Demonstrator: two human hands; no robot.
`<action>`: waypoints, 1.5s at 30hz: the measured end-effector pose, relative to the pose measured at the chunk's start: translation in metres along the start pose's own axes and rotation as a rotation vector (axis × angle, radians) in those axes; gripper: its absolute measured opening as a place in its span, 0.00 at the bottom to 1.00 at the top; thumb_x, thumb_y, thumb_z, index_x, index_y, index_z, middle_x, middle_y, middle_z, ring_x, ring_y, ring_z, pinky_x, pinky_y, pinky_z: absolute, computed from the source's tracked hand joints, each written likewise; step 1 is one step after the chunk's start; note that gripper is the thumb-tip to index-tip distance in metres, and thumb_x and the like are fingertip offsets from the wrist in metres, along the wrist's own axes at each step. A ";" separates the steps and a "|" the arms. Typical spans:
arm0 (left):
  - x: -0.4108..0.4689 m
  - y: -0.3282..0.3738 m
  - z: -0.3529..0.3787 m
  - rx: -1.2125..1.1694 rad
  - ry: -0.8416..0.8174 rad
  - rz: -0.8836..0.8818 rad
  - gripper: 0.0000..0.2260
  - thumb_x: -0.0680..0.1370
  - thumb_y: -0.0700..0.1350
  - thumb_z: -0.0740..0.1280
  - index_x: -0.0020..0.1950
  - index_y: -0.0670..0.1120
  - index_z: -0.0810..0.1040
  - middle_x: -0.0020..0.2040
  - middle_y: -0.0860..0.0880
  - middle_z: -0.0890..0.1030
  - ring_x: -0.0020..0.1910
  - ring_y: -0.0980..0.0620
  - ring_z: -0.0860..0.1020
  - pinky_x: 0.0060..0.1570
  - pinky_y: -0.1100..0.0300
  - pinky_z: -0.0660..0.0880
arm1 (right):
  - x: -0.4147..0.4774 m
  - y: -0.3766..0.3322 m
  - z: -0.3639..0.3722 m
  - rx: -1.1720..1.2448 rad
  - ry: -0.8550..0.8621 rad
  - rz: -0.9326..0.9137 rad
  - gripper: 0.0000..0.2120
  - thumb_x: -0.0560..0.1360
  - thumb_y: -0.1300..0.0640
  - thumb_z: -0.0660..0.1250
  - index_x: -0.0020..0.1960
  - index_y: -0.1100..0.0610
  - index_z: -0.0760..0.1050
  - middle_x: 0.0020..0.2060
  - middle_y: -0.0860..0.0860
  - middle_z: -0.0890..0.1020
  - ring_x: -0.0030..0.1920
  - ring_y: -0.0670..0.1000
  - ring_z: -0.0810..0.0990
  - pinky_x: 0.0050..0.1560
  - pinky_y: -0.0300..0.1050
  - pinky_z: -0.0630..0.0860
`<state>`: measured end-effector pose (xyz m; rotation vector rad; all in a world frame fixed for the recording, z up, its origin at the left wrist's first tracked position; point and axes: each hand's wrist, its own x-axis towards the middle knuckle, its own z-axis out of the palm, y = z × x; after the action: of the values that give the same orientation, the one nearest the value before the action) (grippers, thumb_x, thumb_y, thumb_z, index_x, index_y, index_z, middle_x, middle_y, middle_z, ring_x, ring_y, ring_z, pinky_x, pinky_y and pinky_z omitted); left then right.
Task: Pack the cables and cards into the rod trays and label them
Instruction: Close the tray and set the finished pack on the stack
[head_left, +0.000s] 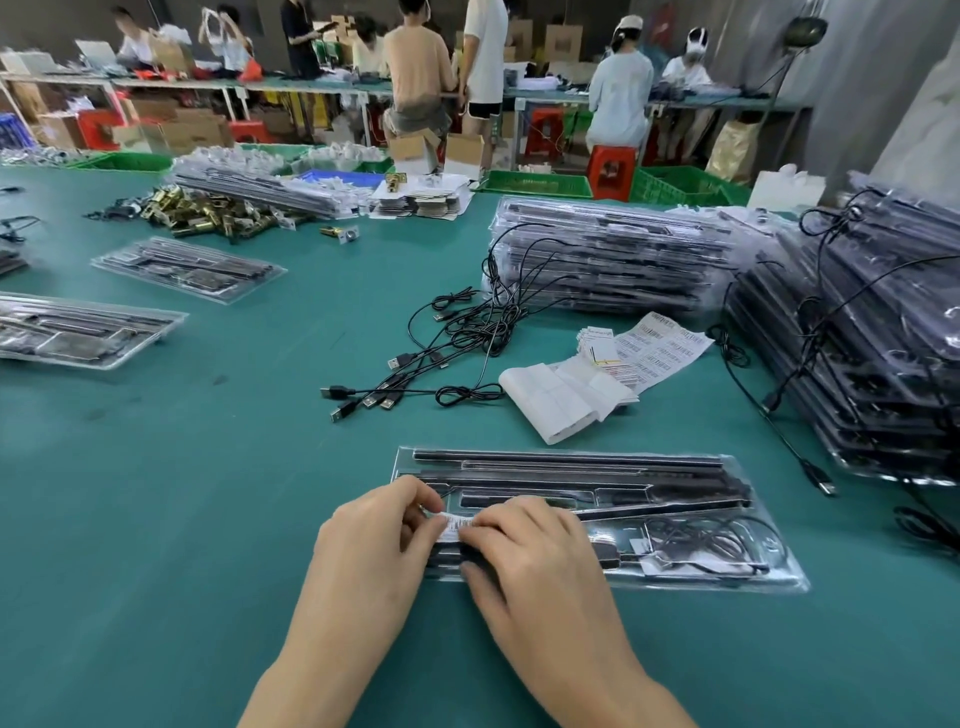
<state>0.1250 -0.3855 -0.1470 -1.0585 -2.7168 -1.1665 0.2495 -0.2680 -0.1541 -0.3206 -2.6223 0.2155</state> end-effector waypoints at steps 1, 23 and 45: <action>0.000 0.000 0.000 0.005 0.002 0.008 0.08 0.76 0.47 0.75 0.43 0.58 0.77 0.36 0.61 0.80 0.42 0.60 0.78 0.41 0.63 0.74 | -0.001 0.000 0.001 -0.017 0.000 -0.016 0.08 0.73 0.51 0.72 0.52 0.48 0.82 0.49 0.41 0.80 0.52 0.48 0.79 0.53 0.47 0.78; -0.037 -0.029 0.000 0.523 -0.021 0.525 0.30 0.86 0.58 0.44 0.67 0.48 0.82 0.69 0.53 0.79 0.67 0.47 0.78 0.70 0.56 0.61 | -0.027 0.004 0.005 -0.212 -0.056 -0.049 0.26 0.64 0.39 0.77 0.60 0.48 0.85 0.61 0.42 0.84 0.64 0.49 0.81 0.60 0.51 0.77; -0.013 -0.027 -0.017 -0.003 -0.100 0.099 0.19 0.70 0.59 0.74 0.61 0.65 0.81 0.60 0.70 0.78 0.63 0.63 0.73 0.59 0.58 0.70 | -0.083 0.108 -0.038 -0.367 -0.093 -0.011 0.29 0.77 0.36 0.56 0.71 0.50 0.76 0.72 0.48 0.74 0.71 0.54 0.75 0.65 0.52 0.64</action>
<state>0.1151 -0.4176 -0.1554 -1.2689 -2.6996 -1.1337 0.3592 -0.1825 -0.1807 -0.4273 -2.7476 -0.2658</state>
